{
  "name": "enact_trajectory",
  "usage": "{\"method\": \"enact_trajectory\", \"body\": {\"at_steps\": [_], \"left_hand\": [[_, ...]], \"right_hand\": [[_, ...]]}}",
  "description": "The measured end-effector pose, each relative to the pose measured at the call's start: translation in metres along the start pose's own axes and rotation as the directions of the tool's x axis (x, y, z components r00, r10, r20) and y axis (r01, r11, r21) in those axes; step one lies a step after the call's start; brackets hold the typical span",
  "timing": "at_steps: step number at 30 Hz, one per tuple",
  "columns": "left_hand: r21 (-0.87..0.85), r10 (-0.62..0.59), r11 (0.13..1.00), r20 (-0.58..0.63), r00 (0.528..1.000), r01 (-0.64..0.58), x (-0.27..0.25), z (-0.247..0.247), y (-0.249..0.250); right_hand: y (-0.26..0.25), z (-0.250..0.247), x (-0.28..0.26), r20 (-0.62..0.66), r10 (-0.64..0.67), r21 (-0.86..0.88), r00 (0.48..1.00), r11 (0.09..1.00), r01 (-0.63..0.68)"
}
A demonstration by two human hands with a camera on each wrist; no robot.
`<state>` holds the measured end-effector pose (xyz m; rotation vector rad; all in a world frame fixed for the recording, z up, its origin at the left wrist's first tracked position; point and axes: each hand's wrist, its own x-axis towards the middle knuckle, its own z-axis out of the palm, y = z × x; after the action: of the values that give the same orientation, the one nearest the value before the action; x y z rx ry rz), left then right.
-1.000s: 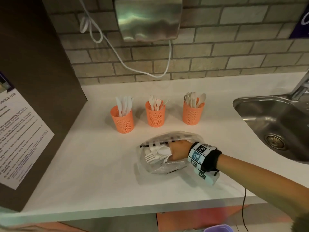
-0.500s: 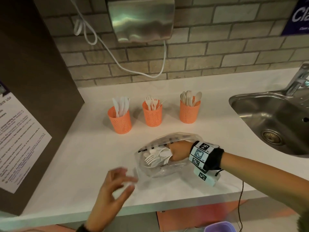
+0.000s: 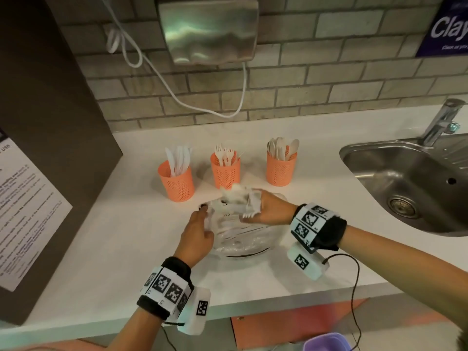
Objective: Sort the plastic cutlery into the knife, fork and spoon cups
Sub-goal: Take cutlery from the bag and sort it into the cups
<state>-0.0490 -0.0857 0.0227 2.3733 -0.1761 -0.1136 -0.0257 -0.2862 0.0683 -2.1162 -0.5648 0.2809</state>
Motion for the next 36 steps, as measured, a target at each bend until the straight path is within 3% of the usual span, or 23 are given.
{"method": "enact_trajectory", "body": {"at_steps": [4, 8, 9, 11, 13, 15, 16, 18, 20, 21, 25, 29, 31, 36], "left_hand": [[0.056, -0.089, 0.995, 0.071, 0.993, 0.085, -0.001, 0.009, -0.010], [0.047, -0.101, 0.994, 0.123, 0.987, 0.095, -0.001, 0.001, -0.014], [0.036, -0.078, 0.997, 0.091, 0.993, 0.075, -0.001, -0.003, -0.015], [-0.044, 0.016, 0.999, -0.104, 0.994, -0.021, -0.004, -0.013, -0.011], [-0.215, 0.069, 0.966, -0.329, 0.942, -0.146, -0.007, -0.023, 0.004], [-0.527, -0.018, 0.829, -0.364, 0.931, -0.189, -0.010, -0.033, 0.027], [-0.687, -0.079, 0.708, -0.306, 0.949, -0.163, -0.011, -0.035, 0.038], [-0.915, -0.162, 0.404, -0.076, 0.984, -0.004, -0.011, -0.034, 0.053], [-0.973, -0.168, 0.110, 0.184, 0.968, 0.204, -0.010, -0.026, 0.063], [-0.956, -0.161, 0.012, 0.288, 0.944, 0.293, -0.010, -0.020, 0.066], [-0.842, -0.126, -0.249, 0.518, 0.846, 0.478, -0.008, 0.002, 0.079], [-0.793, -0.066, -0.368, 0.544, 0.836, 0.487, -0.006, 0.011, 0.091], [-0.804, -0.090, -0.338, 0.544, 0.834, 0.488, -0.004, 0.013, 0.097], [-0.860, -0.146, -0.233, 0.493, 0.857, 0.455, 0.004, 0.012, 0.107]], "right_hand": [[-0.017, -0.014, 0.008, -0.165, 0.064, 0.340, 0.984, 0.940, -0.004], [-0.018, -0.018, 0.017, -0.328, 0.203, 0.568, 0.923, 0.822, 0.021], [-0.020, -0.020, 0.019, -0.356, 0.218, 0.609, 0.909, 0.792, 0.048], [-0.027, -0.026, 0.022, -0.404, 0.248, 0.678, 0.880, 0.727, 0.107], [-0.035, -0.034, 0.023, -0.440, 0.260, 0.719, 0.859, 0.675, 0.164], [-0.045, -0.041, 0.021, -0.463, 0.258, 0.745, 0.848, 0.631, 0.215], [-0.050, -0.043, 0.020, -0.477, 0.256, 0.748, 0.841, 0.620, 0.236], [-0.059, -0.044, 0.017, -0.516, 0.248, 0.743, 0.820, 0.605, 0.285], [-0.067, -0.039, 0.013, -0.563, 0.221, 0.714, 0.796, 0.615, 0.334], [-0.070, -0.035, 0.010, -0.590, 0.206, 0.689, 0.780, 0.632, 0.354], [-0.070, -0.017, 0.001, -0.662, 0.156, 0.582, 0.733, 0.723, 0.372], [-0.060, 0.003, -0.002, -0.702, 0.194, 0.558, 0.685, 0.748, 0.359], [-0.054, 0.010, -0.003, -0.718, 0.207, 0.546, 0.665, 0.760, 0.352], [-0.044, 0.020, -0.004, -0.697, 0.245, 0.567, 0.674, 0.764, 0.308]]}}
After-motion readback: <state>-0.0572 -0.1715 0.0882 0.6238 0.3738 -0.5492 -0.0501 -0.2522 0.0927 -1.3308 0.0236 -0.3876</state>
